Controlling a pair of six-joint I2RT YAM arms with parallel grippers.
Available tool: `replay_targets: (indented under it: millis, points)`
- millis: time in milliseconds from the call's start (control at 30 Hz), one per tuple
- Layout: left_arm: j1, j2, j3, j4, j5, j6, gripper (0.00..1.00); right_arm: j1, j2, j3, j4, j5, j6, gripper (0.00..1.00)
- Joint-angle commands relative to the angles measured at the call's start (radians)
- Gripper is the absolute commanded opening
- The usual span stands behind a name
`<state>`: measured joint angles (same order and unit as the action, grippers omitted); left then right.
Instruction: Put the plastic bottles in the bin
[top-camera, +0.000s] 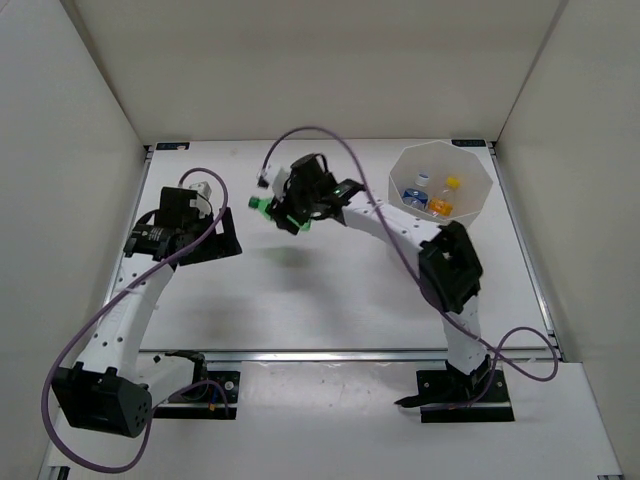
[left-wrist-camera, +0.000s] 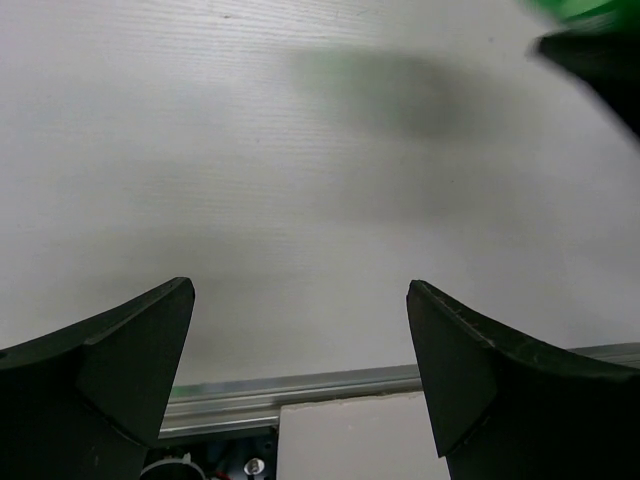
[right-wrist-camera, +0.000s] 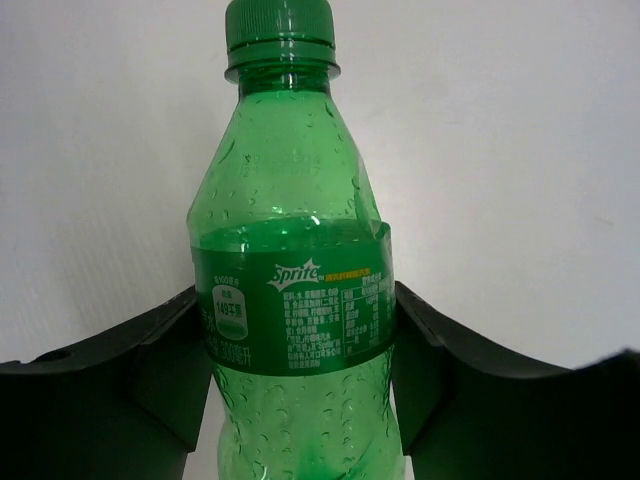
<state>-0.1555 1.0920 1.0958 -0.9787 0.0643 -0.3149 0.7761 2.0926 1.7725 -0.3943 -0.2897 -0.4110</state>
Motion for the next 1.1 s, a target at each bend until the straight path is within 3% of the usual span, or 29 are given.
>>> replay_targets:
  millis: [0, 100, 300, 467, 567, 633, 667, 767, 933, 1000, 1067]
  points:
    - [-0.009, 0.015, 0.035, 0.075, 0.068, -0.016, 0.99, -0.076, -0.239, 0.061, 0.028, 0.142, 0.124, 0.32]
    - [-0.039, 0.049, 0.038, 0.127, 0.100, -0.035, 0.99, -0.156, -0.379, 0.019, 0.023, 0.210, 0.207, 0.34]
    - [-0.145, 0.141, 0.065, 0.215, 0.117, -0.076, 0.99, -0.400, -0.673, -0.182, 0.063, 0.193, 0.307, 0.36]
    - [-0.188, 0.213, 0.084, 0.261, 0.131, -0.107, 0.98, -0.572, -0.798, -0.332, 0.069, 0.141, 0.350, 0.41]
    - [-0.202, 0.238, 0.113, 0.267, 0.124, -0.111, 0.98, -0.620, -0.825, -0.373, 0.037, 0.139, 0.363, 0.54]
    - [-0.202, 0.247, 0.124, 0.276, 0.137, -0.107, 0.99, -0.618, -0.848, -0.393, 0.032, 0.170, 0.365, 0.91]
    - [-0.202, 0.247, 0.124, 0.272, 0.140, -0.115, 0.99, -0.617, -0.862, -0.398, 0.025, 0.181, 0.370, 0.99]
    - [-0.204, 0.259, 0.154, 0.268, 0.131, -0.113, 0.99, -0.613, -0.897, -0.398, 0.034, 0.218, 0.370, 0.99]
    - [-0.204, 0.235, 0.156, 0.270, 0.129, -0.118, 0.99, -0.633, -0.967, -0.406, -0.003, 0.423, 0.450, 0.99]
    - [-0.193, 0.212, 0.147, 0.259, 0.121, -0.113, 0.99, -0.690, -0.982, -0.369, -0.098, 0.454, 0.495, 0.99]
    - [-0.176, 0.192, 0.130, 0.250, 0.105, -0.112, 0.99, -0.847, -1.003, -0.358, -0.236, 0.463, 0.587, 0.99]
